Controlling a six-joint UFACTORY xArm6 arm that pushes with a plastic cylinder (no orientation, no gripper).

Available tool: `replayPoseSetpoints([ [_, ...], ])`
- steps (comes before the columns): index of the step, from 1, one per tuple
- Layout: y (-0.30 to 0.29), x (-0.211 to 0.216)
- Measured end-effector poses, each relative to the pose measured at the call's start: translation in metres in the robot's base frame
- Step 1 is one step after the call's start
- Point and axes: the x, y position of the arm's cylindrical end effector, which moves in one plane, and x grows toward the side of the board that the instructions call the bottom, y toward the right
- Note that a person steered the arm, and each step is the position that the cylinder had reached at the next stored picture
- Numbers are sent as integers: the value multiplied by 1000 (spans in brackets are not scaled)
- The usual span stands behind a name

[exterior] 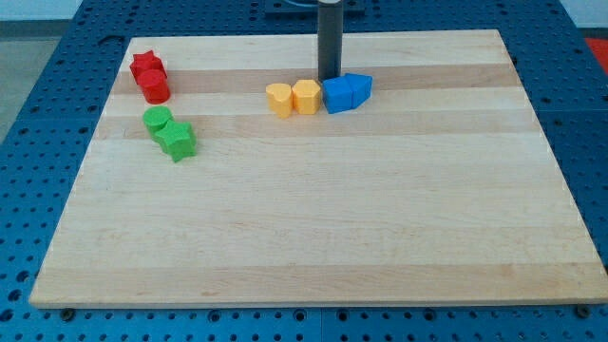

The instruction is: Point your arm towards green star

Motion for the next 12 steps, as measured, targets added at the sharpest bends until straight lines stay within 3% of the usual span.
replayPoseSetpoints([
  [1,-3,-28],
  [3,-34,-43],
  [6,-147,-56],
  [9,-161,28],
  [12,-196,39],
])
